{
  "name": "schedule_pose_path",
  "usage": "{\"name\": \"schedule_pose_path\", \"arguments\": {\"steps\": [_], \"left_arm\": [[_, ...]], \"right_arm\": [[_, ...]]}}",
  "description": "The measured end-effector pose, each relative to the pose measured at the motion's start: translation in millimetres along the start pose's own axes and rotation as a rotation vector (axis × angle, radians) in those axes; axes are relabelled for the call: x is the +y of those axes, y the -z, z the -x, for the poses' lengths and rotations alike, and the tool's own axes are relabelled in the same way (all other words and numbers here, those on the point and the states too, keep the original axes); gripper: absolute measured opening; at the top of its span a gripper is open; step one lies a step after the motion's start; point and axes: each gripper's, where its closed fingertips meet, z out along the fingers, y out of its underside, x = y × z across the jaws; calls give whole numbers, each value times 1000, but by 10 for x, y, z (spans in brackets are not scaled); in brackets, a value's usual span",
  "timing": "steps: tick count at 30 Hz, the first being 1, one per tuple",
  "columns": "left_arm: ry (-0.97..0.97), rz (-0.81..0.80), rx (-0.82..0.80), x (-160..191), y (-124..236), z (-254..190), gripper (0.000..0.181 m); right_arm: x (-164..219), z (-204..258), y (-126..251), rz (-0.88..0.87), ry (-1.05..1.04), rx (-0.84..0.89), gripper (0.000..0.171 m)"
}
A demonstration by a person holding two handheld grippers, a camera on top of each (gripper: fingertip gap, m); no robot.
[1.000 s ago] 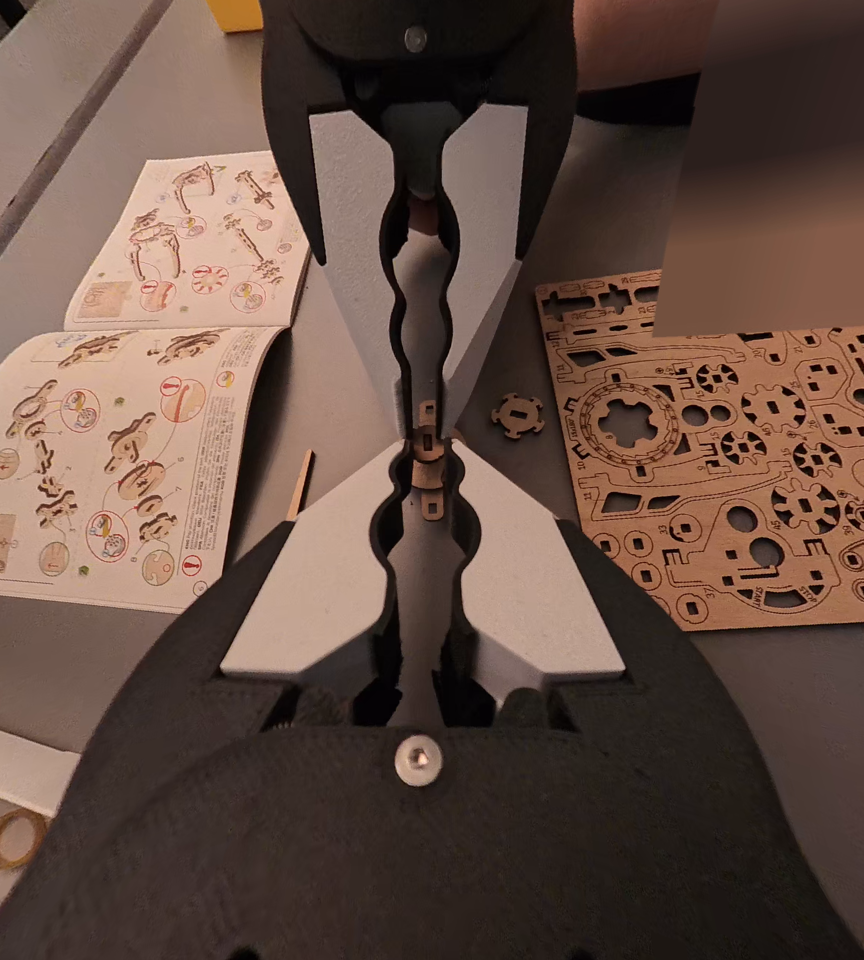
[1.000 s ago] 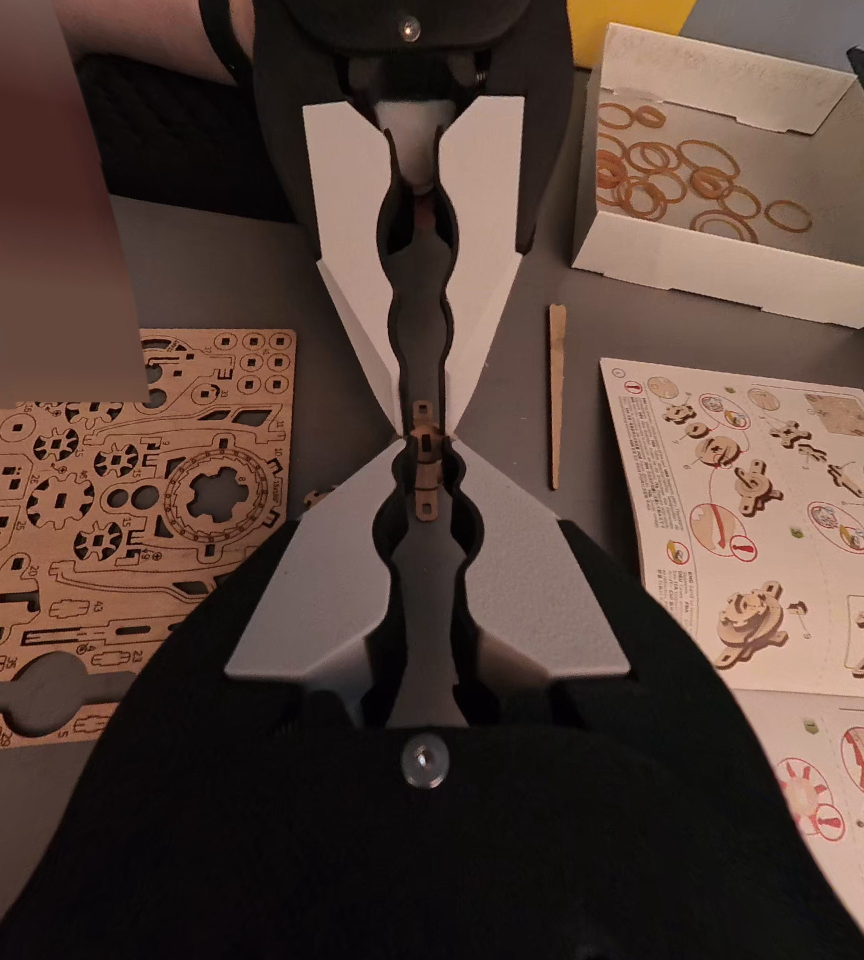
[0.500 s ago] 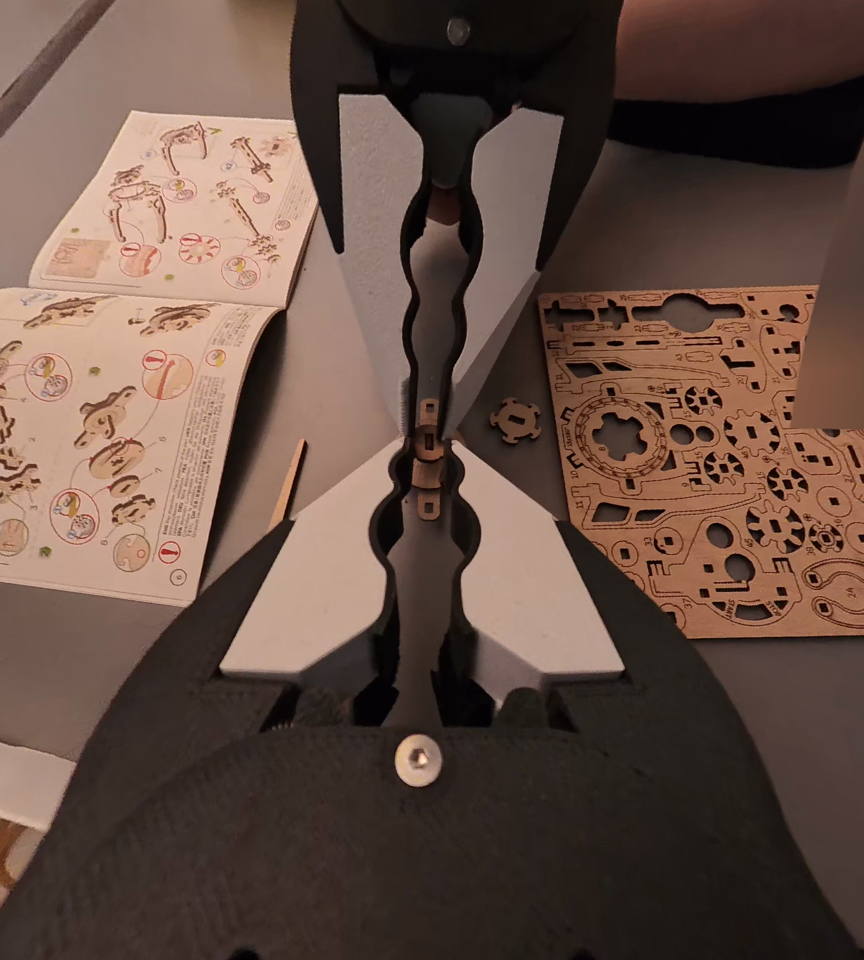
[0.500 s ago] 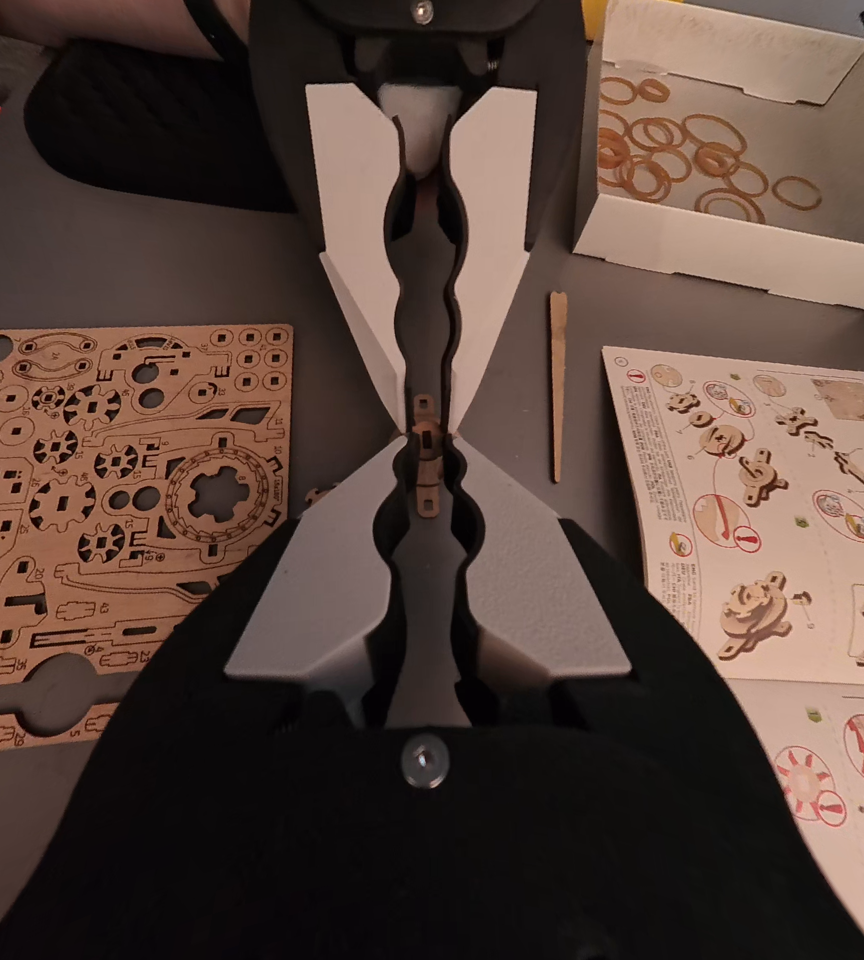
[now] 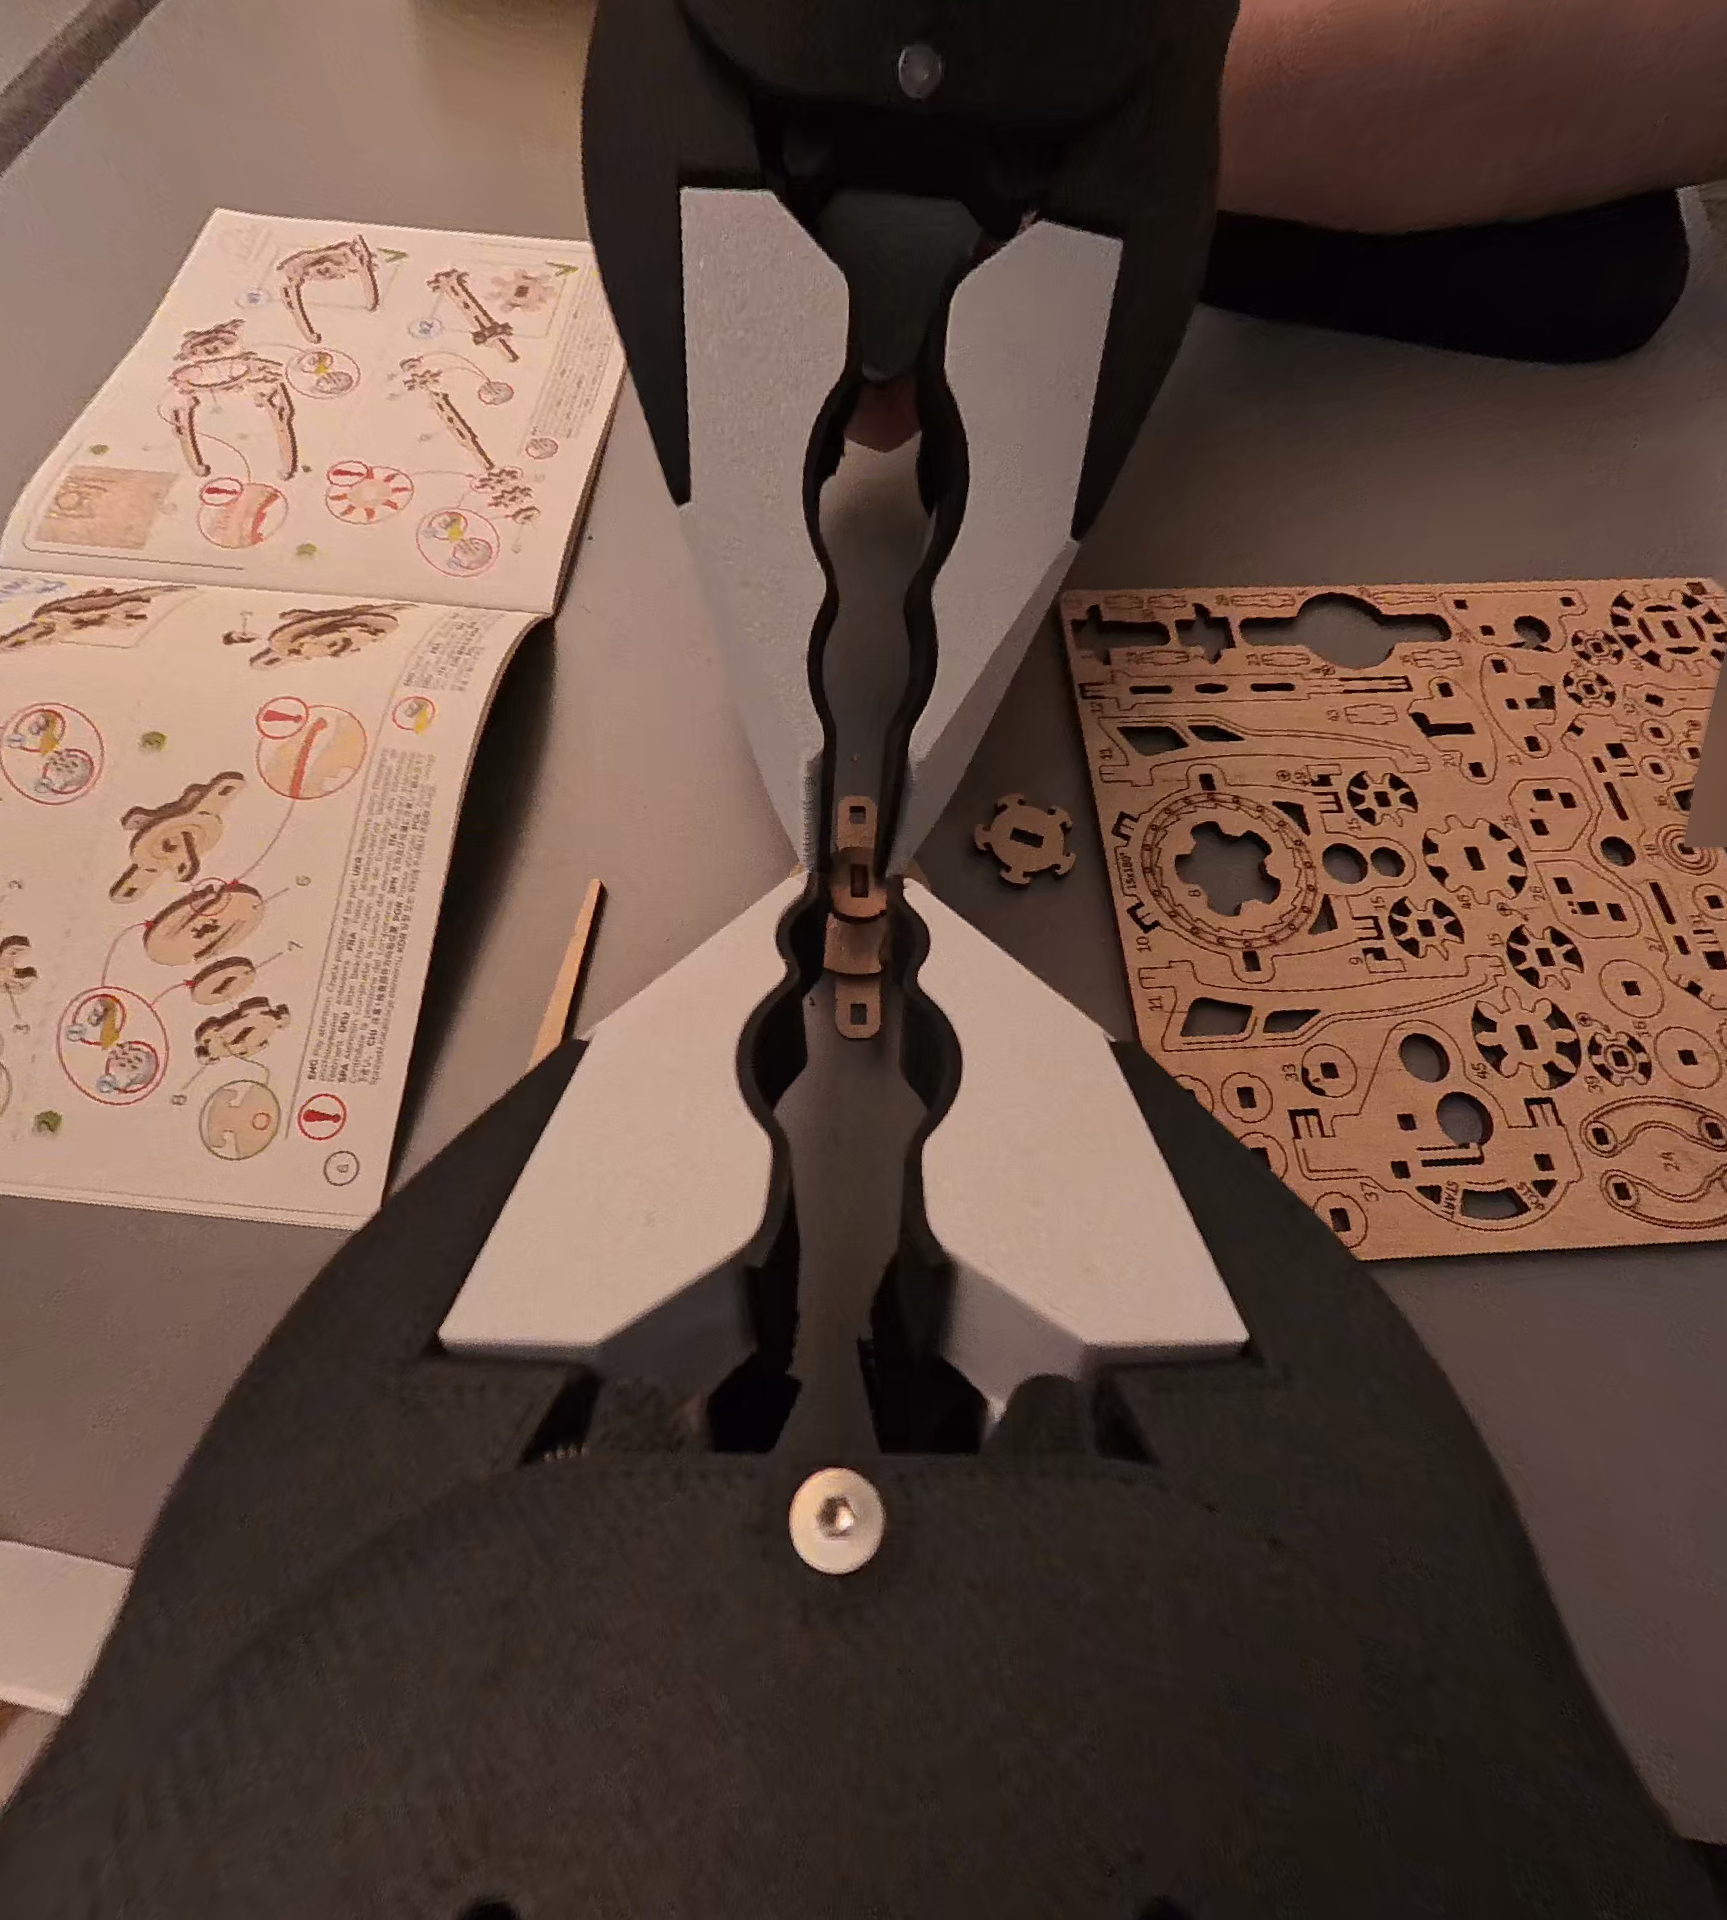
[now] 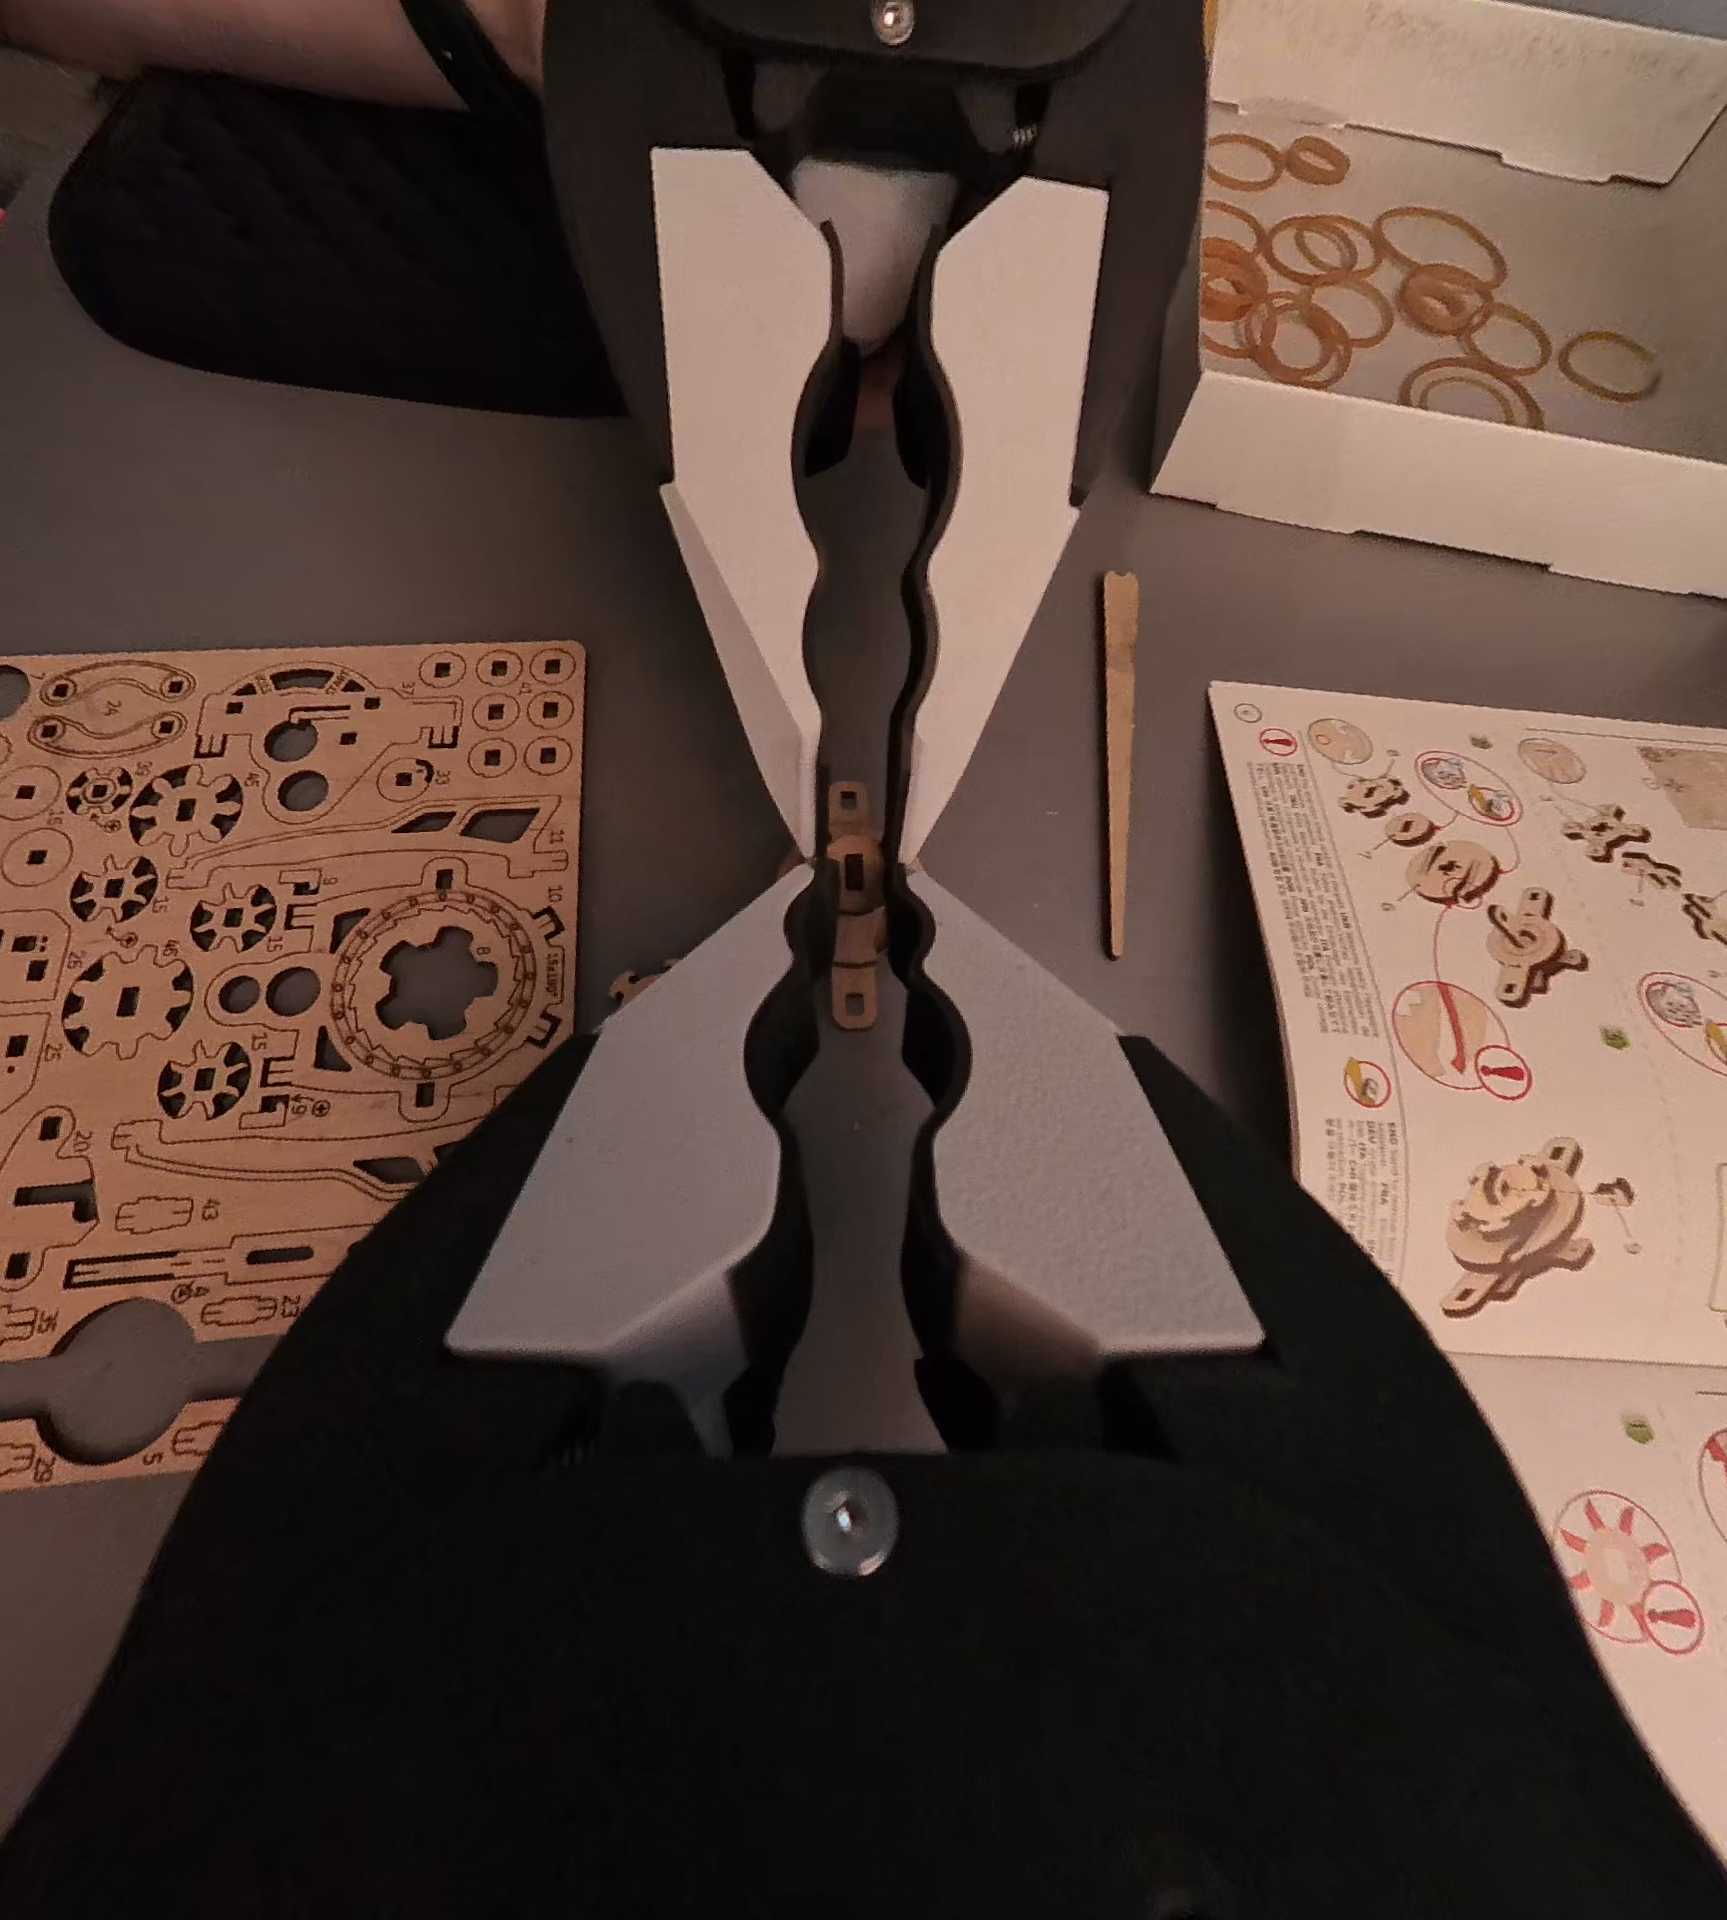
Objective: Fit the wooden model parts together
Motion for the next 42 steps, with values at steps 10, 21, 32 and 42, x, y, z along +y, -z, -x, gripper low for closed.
{"name": "schedule_pose_path", "arguments": {"steps": [10, 21, 32, 42], "left_arm": [[26, 26, 34, 51, -31, 6, 6], [-21, -12, 25, 34, 7, -18, 0], [17, -102, 46, -85, 136, -28, 9], [-20, -12, -3, 35, -31, -34, 5]], "right_arm": [[60, 8, -37, 52, 37, 17, 13], [9, 41, -21, -19, 74, -25, 6], [-38, 16, 81, -93, 28, -46, 1], [-30, 29, 1, -92, -10, -75, 4]]}}
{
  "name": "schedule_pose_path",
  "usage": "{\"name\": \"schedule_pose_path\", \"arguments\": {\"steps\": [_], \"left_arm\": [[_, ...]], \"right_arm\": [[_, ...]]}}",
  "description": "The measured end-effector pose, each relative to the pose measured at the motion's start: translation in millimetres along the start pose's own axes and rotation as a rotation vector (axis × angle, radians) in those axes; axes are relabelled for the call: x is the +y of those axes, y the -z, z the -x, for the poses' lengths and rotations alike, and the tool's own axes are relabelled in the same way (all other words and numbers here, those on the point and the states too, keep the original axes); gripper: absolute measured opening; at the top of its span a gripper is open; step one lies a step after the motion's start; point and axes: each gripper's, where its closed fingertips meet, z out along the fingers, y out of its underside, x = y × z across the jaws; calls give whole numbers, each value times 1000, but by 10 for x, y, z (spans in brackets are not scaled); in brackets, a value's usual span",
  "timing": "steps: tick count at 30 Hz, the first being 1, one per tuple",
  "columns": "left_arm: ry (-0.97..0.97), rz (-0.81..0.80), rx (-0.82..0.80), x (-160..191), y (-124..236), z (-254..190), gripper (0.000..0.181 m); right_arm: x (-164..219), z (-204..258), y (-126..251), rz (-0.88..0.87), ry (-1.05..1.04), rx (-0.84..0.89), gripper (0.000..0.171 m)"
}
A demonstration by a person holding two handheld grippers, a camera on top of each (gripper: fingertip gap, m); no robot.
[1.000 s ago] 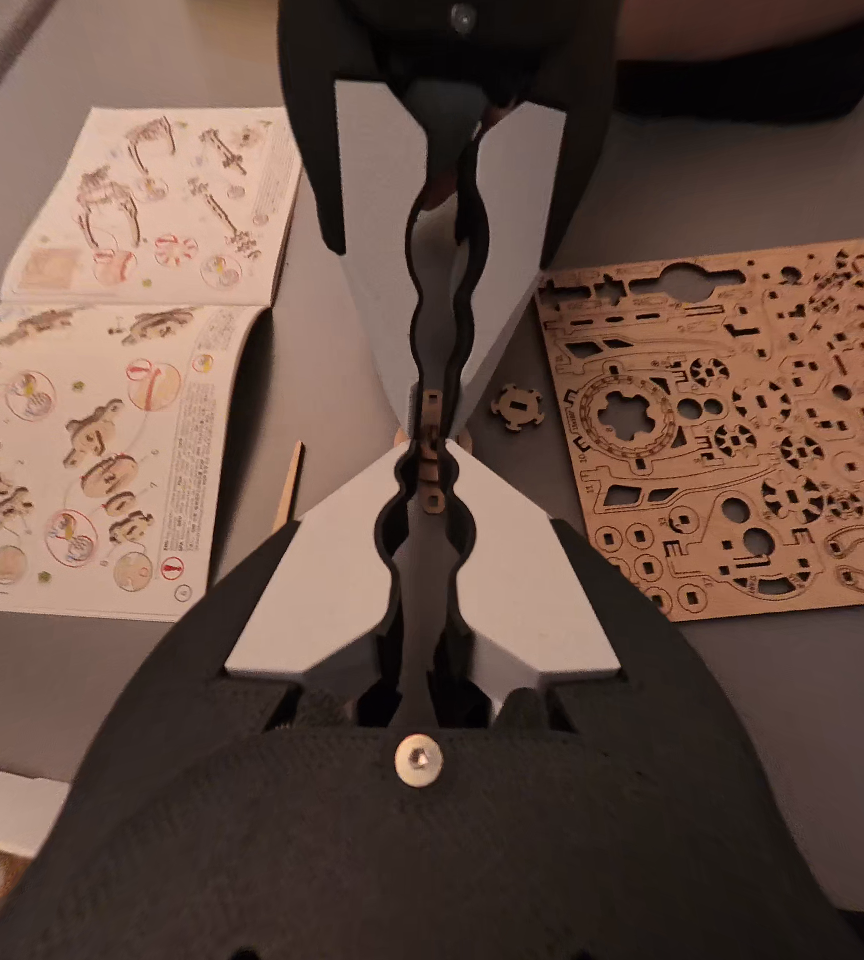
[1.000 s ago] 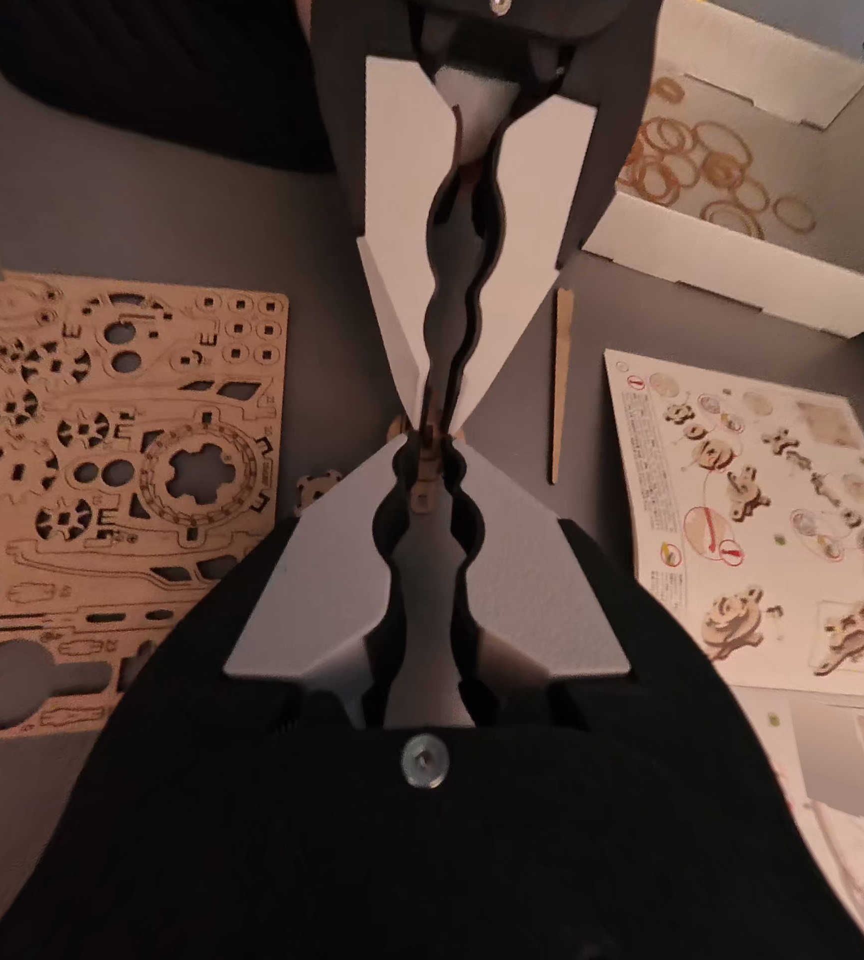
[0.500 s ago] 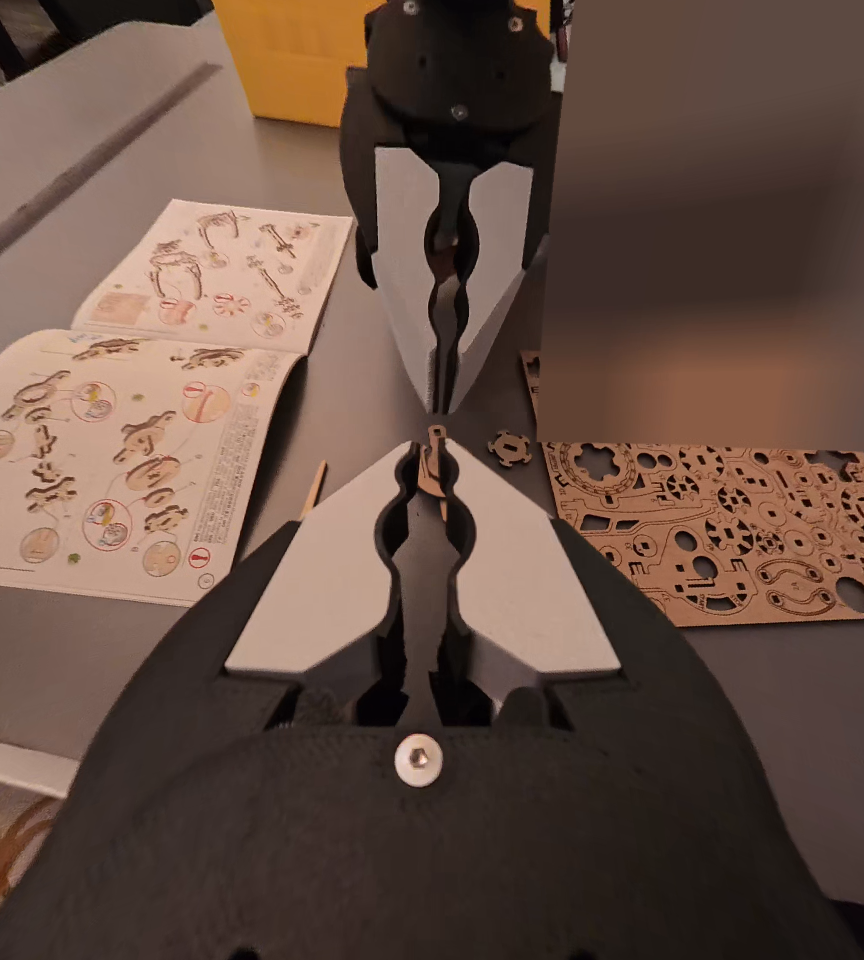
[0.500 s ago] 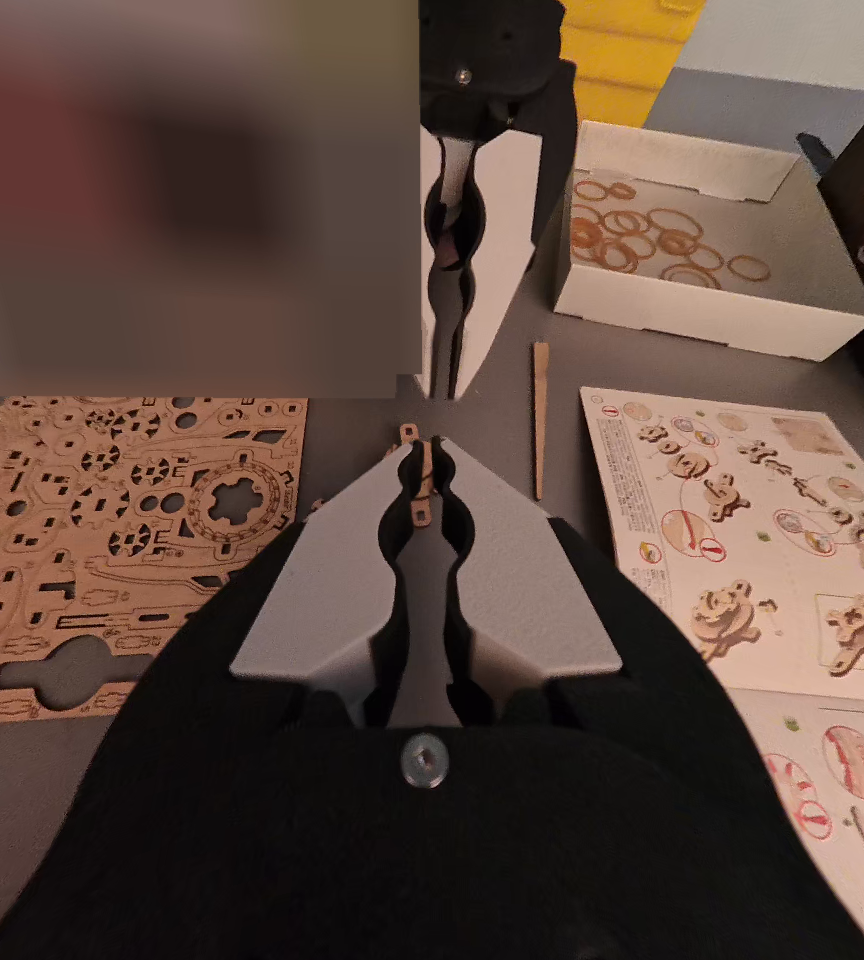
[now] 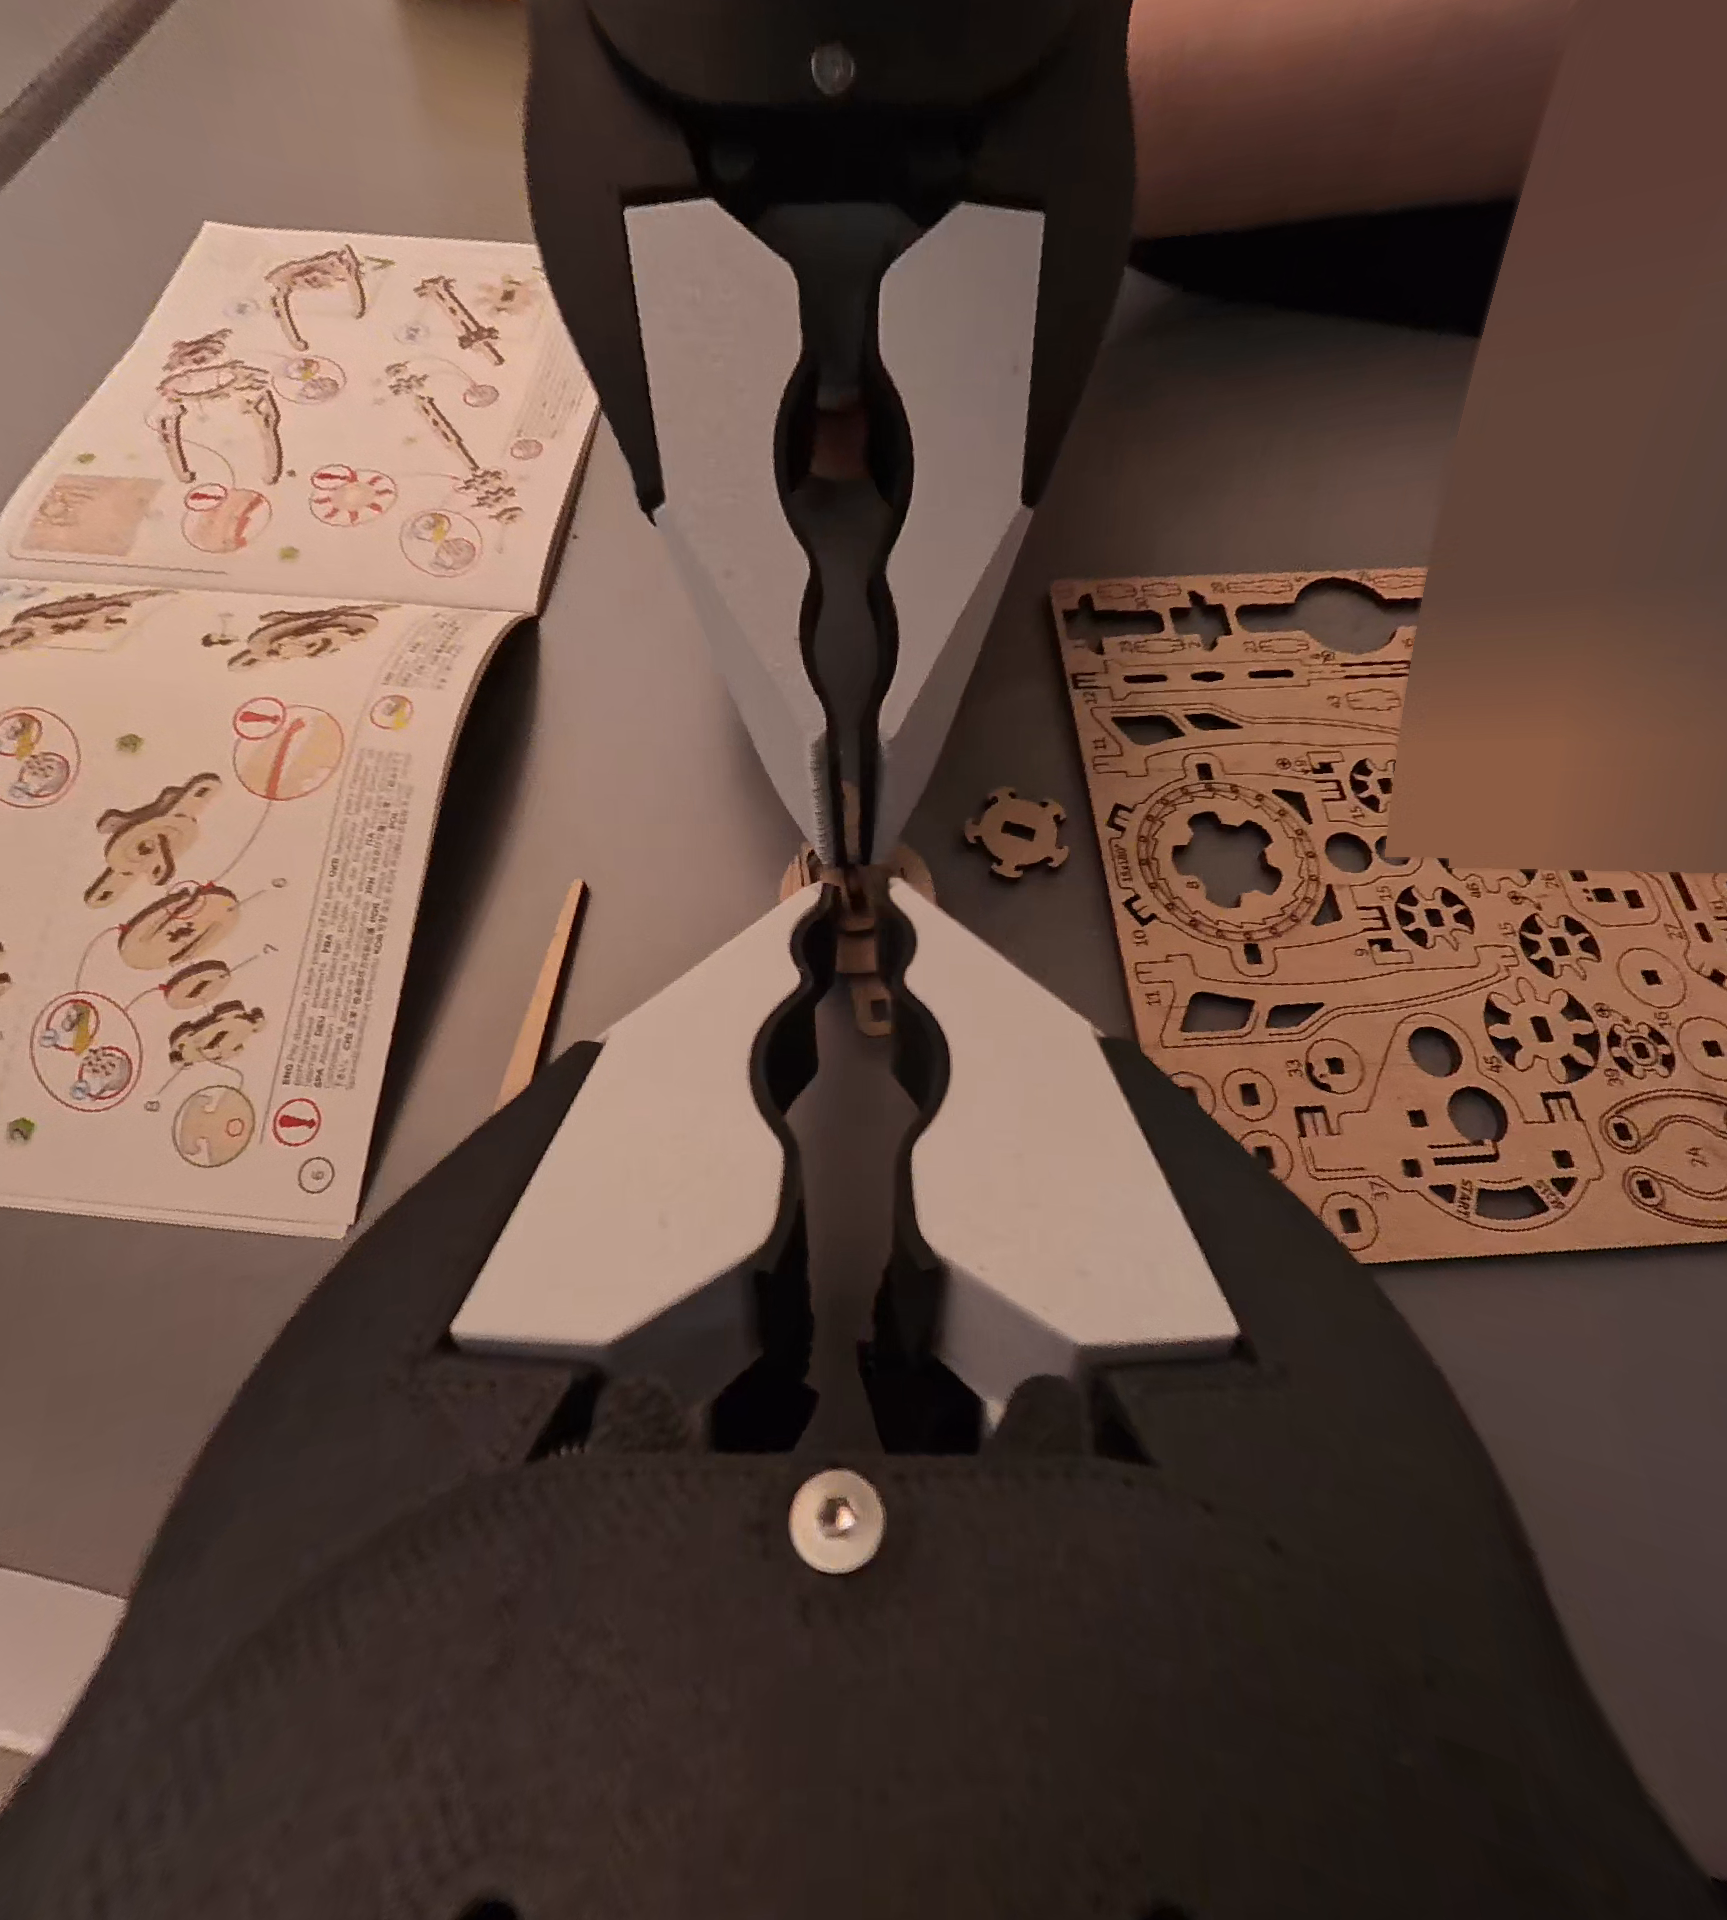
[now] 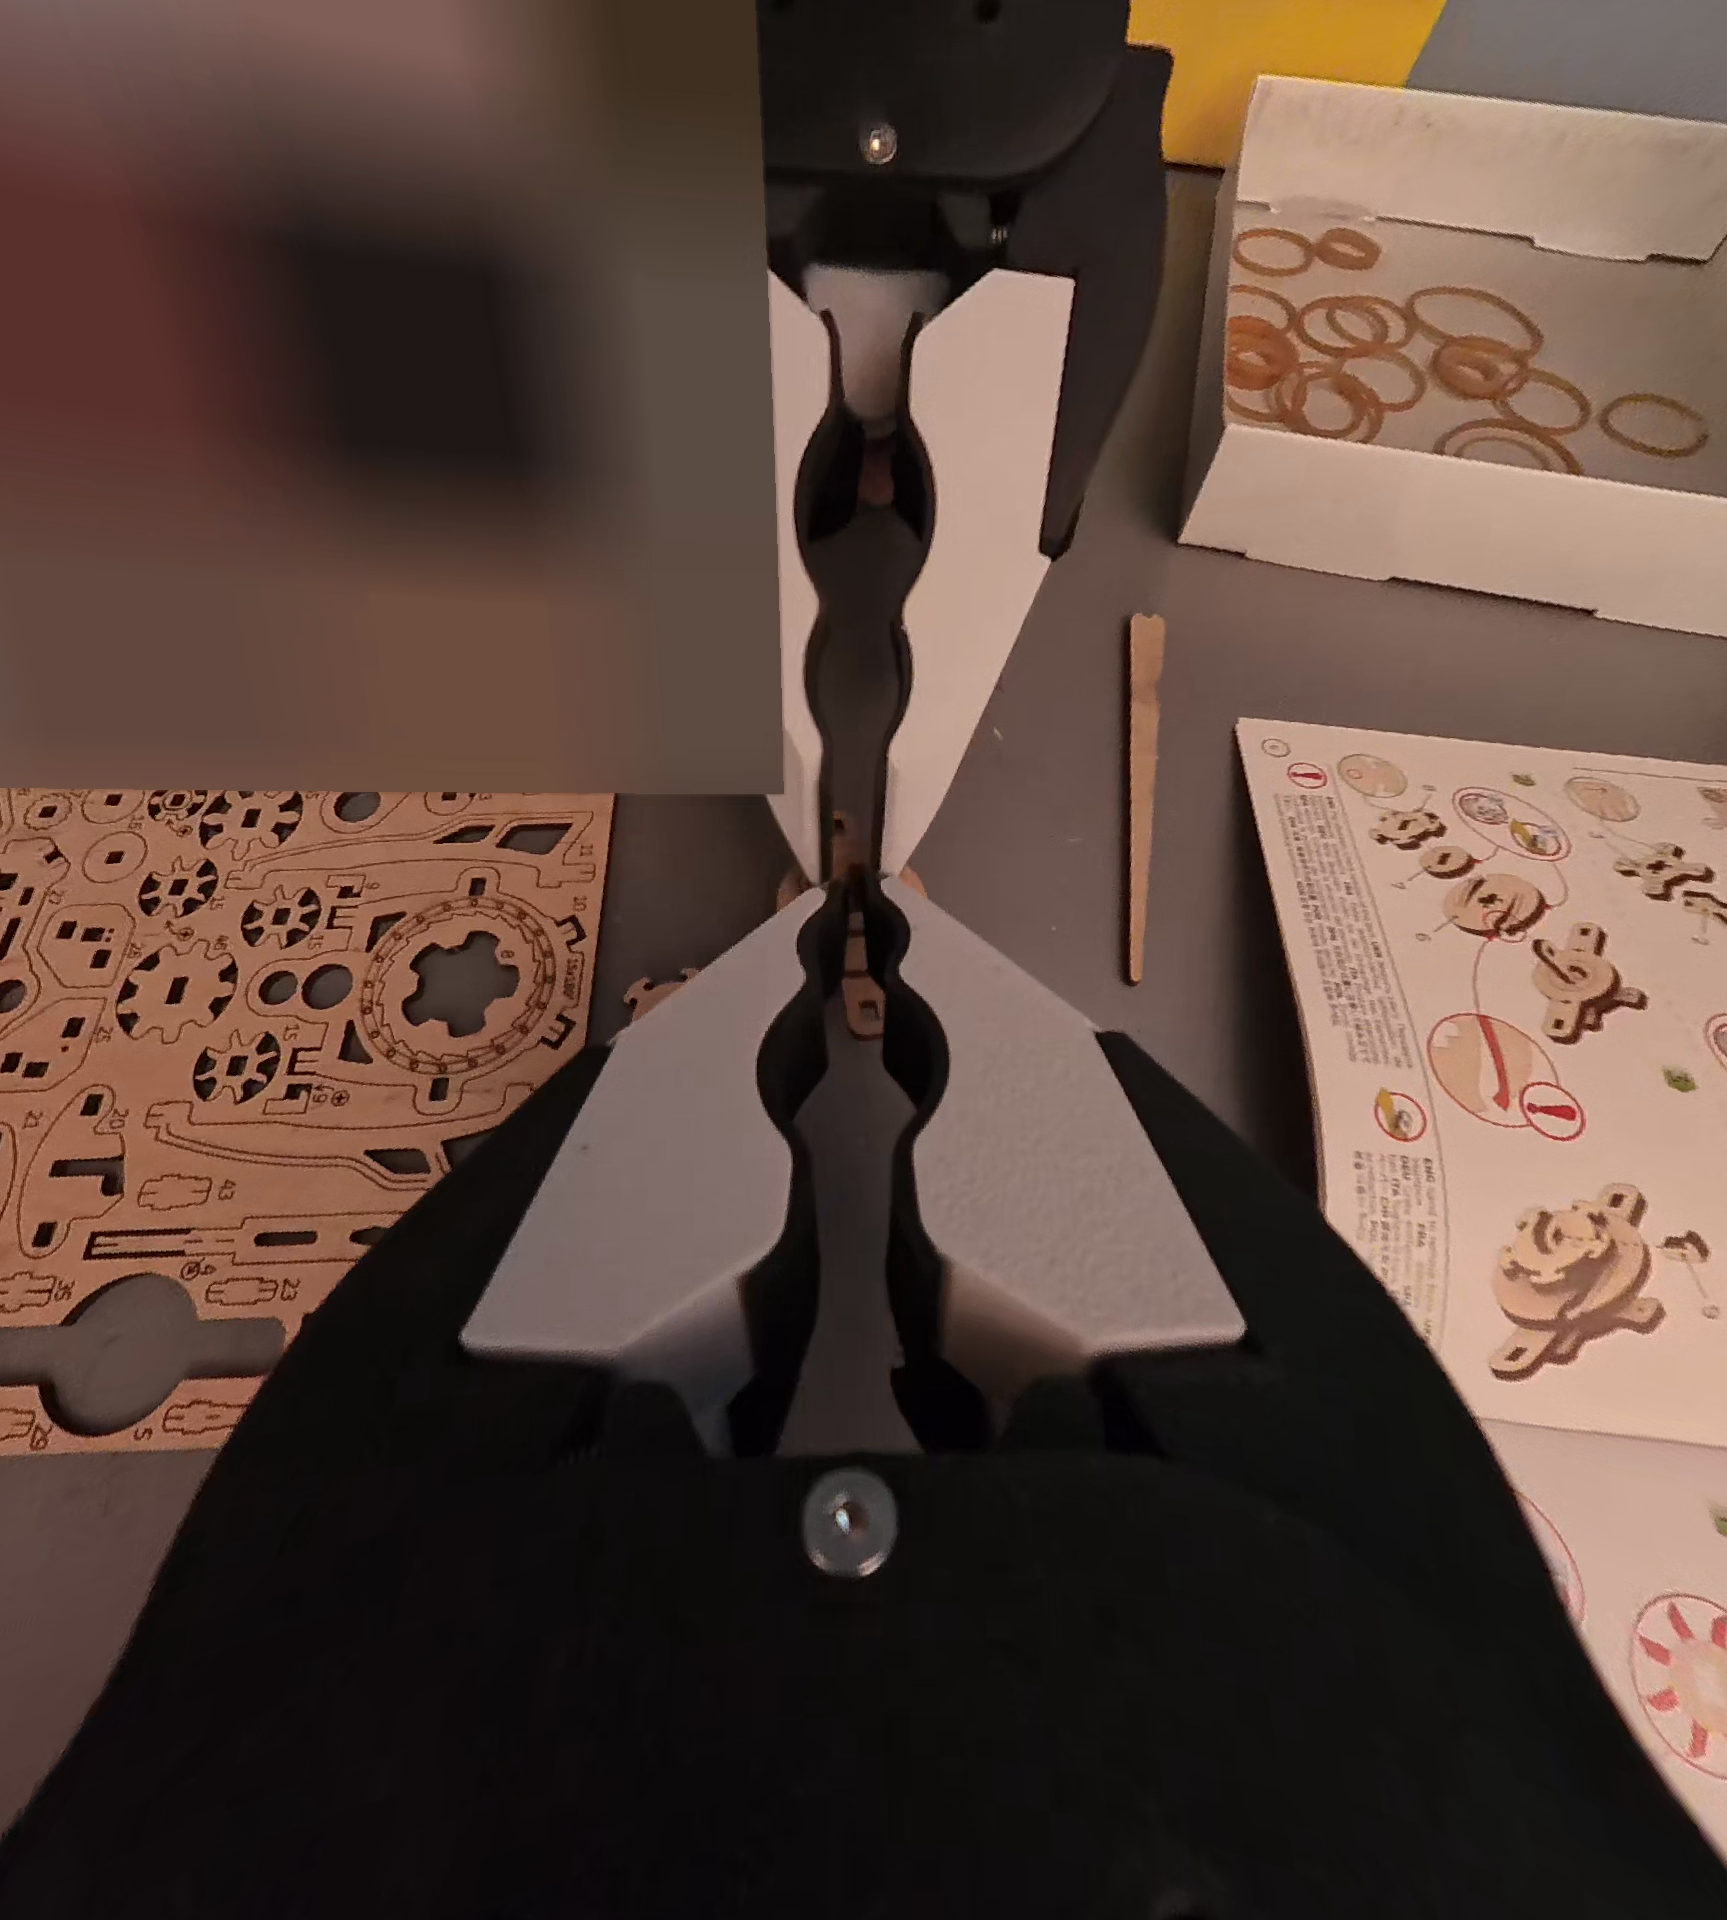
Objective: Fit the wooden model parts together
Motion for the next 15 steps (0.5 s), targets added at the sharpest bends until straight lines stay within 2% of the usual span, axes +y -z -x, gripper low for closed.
{"name": "schedule_pose_path", "arguments": {"steps": [3, 8, 15], "left_arm": [[12, -6, 4, -1, 5, 13, 3], [-5, -7, 3, -1, 3, 7, 7], [-51, -1, -25, -1, -2, 12, 8]], "right_arm": [[39, -17, -11, 17, -16, 3, 8], [-18, -12, 2, -27, -65, -24, 3], [40, -7, -31, 18, -33, -8, 5]]}}
